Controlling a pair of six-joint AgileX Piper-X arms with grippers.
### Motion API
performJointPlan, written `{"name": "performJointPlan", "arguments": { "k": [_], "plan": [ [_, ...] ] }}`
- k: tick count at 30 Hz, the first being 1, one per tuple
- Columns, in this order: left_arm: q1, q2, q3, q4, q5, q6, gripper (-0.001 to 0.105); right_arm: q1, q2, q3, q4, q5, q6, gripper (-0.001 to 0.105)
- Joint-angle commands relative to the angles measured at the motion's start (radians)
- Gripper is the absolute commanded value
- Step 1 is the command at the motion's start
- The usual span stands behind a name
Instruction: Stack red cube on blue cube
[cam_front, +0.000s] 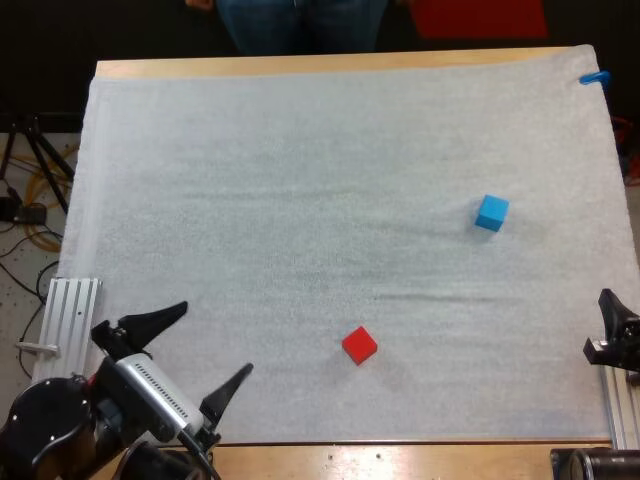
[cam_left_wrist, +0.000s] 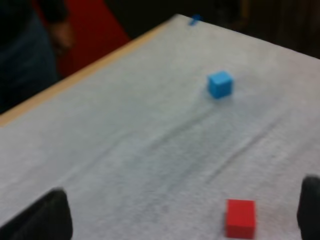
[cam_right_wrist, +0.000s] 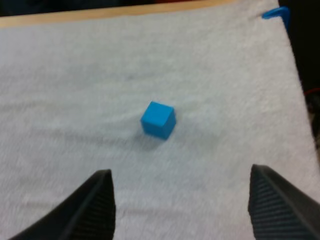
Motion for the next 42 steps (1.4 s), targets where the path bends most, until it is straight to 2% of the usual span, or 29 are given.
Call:
{"name": "performJointPlan", "arguments": {
  "k": [1, 5, 7, 10, 19, 29, 35, 42],
  "plan": [
    [-0.026, 0.018, -0.018, 0.038, 0.008, -0.002, 0.087, 0.015, 0.018, -0.022, 0.022, -0.010, -0.007, 0.056],
    [-0.065, 0.051, -0.055, 0.128, 0.010, -0.002, 0.087, 0.075, 0.087, -0.068, 0.088, -0.006, -0.027, 0.056],
    [-0.073, 0.063, -0.076, 0.171, 0.037, 0.004, 0.087, 0.117, 0.133, -0.098, 0.129, -0.006, -0.027, 0.056],
    [-0.073, 0.062, -0.099, 0.194, 0.095, 0.021, 0.087, 0.166, 0.179, -0.135, 0.165, -0.006, -0.029, 0.056],
    [-0.073, 0.062, -0.105, 0.193, 0.098, 0.021, 0.087, 0.258, 0.290, -0.170, 0.157, -0.005, -0.049, 0.056],
    [-0.073, 0.062, -0.105, 0.210, 0.098, 0.021, 0.087, 0.429, 0.442, -0.170, 0.019, -0.005, -0.045, 0.056],
    [-0.073, 0.062, -0.105, 0.225, 0.098, 0.021, 0.087, 0.600, 0.574, -0.170, -0.032, 0.008, 0.001, 0.056],
    [-0.073, 0.062, -0.105, 0.225, 0.098, 0.021, 0.087, 0.790, 0.731, -0.170, -0.100, 0.087, 0.065, 0.056]
  ]
}}
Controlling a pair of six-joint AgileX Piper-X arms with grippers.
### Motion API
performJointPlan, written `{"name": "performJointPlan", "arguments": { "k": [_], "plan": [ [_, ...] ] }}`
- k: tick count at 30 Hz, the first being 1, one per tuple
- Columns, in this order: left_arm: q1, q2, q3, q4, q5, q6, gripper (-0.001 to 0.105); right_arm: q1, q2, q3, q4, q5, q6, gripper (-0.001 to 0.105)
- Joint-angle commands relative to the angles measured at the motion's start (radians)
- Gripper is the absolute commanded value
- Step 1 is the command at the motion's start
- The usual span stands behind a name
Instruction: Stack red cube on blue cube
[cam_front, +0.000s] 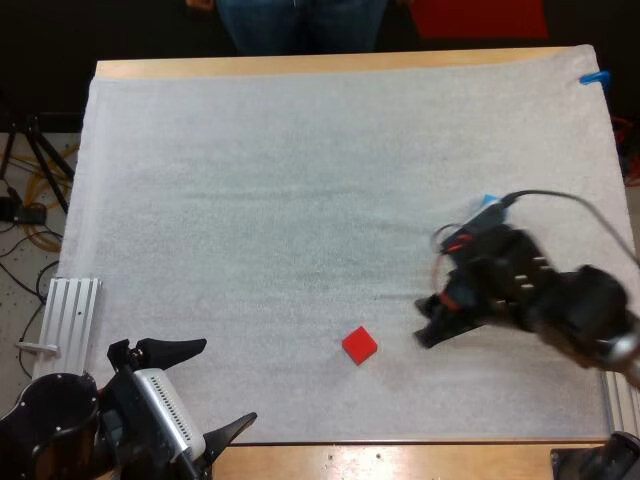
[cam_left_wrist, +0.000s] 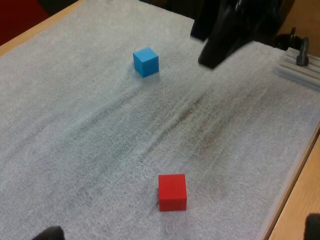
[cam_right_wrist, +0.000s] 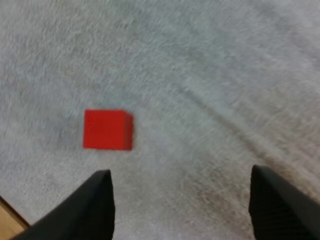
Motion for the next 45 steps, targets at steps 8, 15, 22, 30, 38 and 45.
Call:
{"name": "performJointPlan", "arguments": {
  "k": [8, 15, 22, 30, 38, 45],
  "plan": [
    [-0.006, 0.001, -0.004, -0.002, 0.008, 0.007, 0.087, 0.173, 0.152, -0.009, -0.064, 0.066, 0.012, 0.068],
    [-0.006, 0.001, -0.004, -0.002, 0.008, 0.007, 0.087, 0.217, 0.279, -0.008, -0.111, 0.056, 0.113, 0.075],
    [-0.006, 0.001, -0.004, -0.002, 0.008, 0.007, 0.087, 0.217, 0.373, -0.008, -0.184, 0.005, 0.185, 0.075],
    [-0.006, 0.001, -0.004, -0.002, 0.008, 0.007, 0.087, 0.217, 0.467, -0.008, -0.201, 0.005, 0.200, 0.075],
    [-0.006, 0.001, -0.004, -0.002, 0.008, 0.007, 0.087, 0.217, 0.542, -0.008, -0.238, -0.005, 0.214, 0.075],
    [-0.006, 0.001, -0.004, -0.002, 0.008, 0.007, 0.087, 0.217, 0.578, -0.008, -0.238, -0.004, 0.214, 0.044]
  ]
}}
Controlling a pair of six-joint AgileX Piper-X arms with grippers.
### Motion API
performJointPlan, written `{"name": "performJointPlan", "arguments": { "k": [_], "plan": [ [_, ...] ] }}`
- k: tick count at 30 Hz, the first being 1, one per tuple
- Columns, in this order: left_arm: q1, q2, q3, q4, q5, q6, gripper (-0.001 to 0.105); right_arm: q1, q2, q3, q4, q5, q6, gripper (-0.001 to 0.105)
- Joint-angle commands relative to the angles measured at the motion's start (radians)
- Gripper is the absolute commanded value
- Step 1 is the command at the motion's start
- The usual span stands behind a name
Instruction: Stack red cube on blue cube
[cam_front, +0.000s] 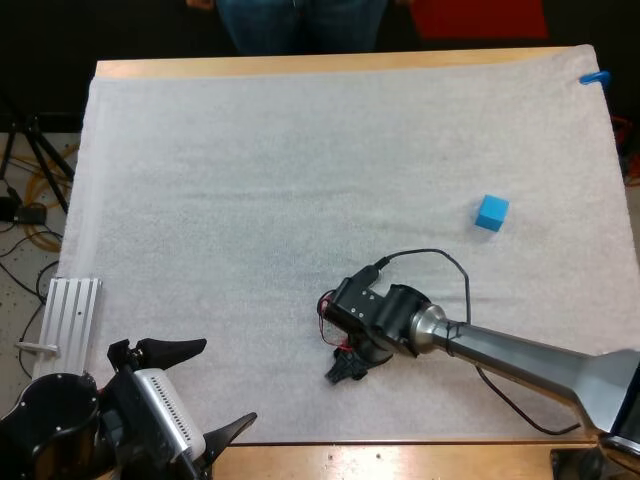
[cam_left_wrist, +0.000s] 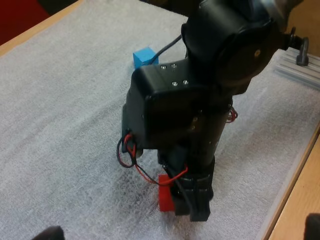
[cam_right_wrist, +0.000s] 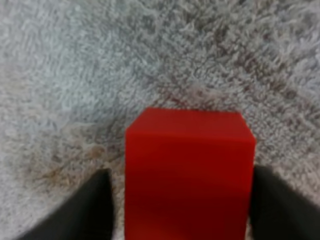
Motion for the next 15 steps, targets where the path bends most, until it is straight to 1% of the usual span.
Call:
{"name": "performJointPlan", "arguments": {
  "k": [1, 2, 4, 7, 15],
  "plan": [
    [-0.006, 0.001, -0.004, -0.002, 0.008, 0.007, 0.087, 0.001, -0.006, -0.008, -0.003, -0.008, 0.004, 0.038],
    [-0.006, 0.001, -0.004, -0.002, 0.008, 0.007, 0.087, 0.001, -0.006, -0.010, -0.006, -0.008, 0.004, 0.034],
    [-0.006, 0.001, -0.004, -0.002, 0.008, 0.007, 0.087, 0.001, -0.006, -0.016, -0.008, -0.001, 0.004, 0.024],
    [-0.006, 0.001, -0.004, -0.002, 0.008, 0.007, 0.087, 0.001, -0.006, -0.046, 0.024, 0.012, 0.001, 0.015],
    [-0.006, 0.001, -0.004, -0.002, 0.008, 0.007, 0.087, -0.005, -0.029, -0.174, 0.172, 0.126, -0.058, 0.015]
  ]
}}
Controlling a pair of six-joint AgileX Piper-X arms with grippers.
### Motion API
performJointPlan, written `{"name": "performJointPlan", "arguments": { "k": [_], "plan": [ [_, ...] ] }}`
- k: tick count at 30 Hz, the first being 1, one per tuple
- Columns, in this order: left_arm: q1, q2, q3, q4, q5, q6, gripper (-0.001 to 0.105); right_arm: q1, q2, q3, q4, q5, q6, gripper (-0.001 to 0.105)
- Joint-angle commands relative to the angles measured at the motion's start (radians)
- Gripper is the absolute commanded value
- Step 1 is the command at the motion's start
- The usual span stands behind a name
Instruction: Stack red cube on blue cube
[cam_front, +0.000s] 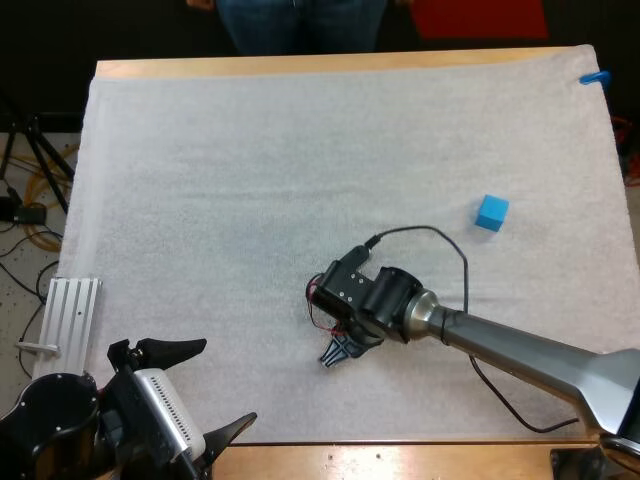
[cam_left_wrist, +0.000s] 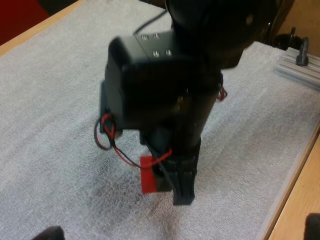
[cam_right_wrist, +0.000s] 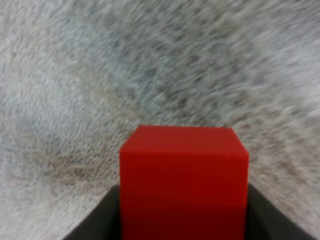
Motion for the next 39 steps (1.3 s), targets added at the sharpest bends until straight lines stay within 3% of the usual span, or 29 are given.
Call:
{"name": "performJointPlan", "arguments": {
  "k": [1, 8, 18, 28, 39],
  "plan": [
    [-0.006, 0.001, -0.004, -0.002, 0.008, 0.007, 0.087, -0.009, -0.027, -0.025, 0.028, 0.028, -0.017, 0.015],
    [-0.006, 0.001, -0.004, -0.007, 0.008, 0.007, 0.087, -0.089, -0.095, -0.070, 0.061, 0.035, -0.023, 0.015],
    [-0.006, 0.001, -0.004, -0.059, 0.008, 0.005, 0.087, -0.332, -0.129, -0.114, 0.151, 0.035, -0.058, 0.015],
    [-0.006, 0.001, -0.004, -0.066, 0.008, 0.000, 0.087, -0.578, -0.114, -0.141, 0.131, 0.042, -0.100, 0.015],
    [-0.006, 0.001, -0.004, -0.078, 0.008, -0.022, 0.087, -0.712, -0.010, -0.148, 0.103, 0.035, -0.130, 0.015]
  ]
}}
